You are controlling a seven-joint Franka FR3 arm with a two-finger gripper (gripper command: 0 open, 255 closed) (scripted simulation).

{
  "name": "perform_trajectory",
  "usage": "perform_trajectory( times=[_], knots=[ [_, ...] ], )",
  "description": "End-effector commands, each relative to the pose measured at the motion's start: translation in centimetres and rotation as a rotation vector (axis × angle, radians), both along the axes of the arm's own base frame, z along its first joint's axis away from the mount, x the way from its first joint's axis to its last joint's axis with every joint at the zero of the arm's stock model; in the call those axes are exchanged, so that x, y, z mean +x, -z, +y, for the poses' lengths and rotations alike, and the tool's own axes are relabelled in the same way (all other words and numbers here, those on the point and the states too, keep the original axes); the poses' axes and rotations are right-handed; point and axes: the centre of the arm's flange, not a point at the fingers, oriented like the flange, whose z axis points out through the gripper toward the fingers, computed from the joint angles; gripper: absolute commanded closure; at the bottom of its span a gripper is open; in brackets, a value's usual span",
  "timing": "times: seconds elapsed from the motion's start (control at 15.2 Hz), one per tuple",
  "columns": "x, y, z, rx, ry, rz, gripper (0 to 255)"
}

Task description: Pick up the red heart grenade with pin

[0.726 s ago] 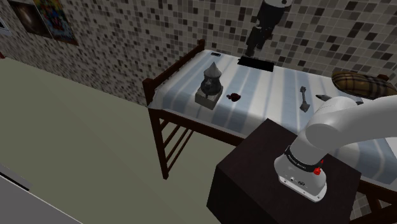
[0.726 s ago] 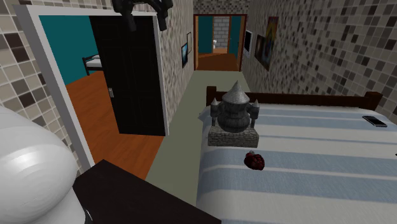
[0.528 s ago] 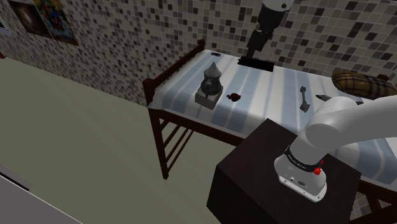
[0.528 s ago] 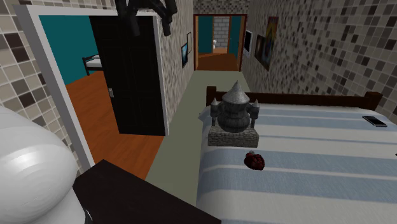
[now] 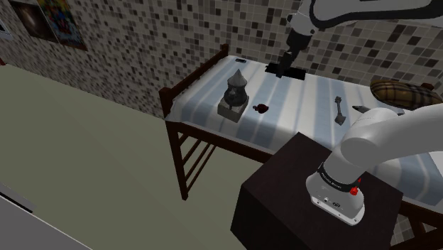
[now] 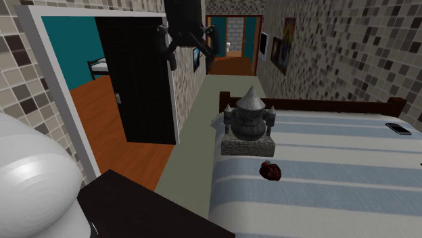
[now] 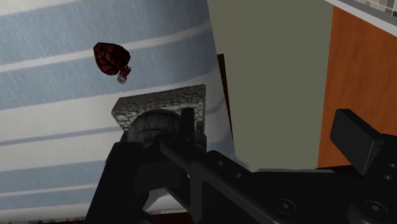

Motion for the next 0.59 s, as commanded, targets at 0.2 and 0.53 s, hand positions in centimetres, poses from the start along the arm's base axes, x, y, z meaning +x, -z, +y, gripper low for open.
perform_trajectory(
  times=[0.2, 0.53],
  knots=[
    [1.5, 5.0, -4.5, 0.016, -0.071, -0.002, 0],
    [3.4, 10.1, -8.8, 0.032, -0.139, -0.003, 0]
  ],
)
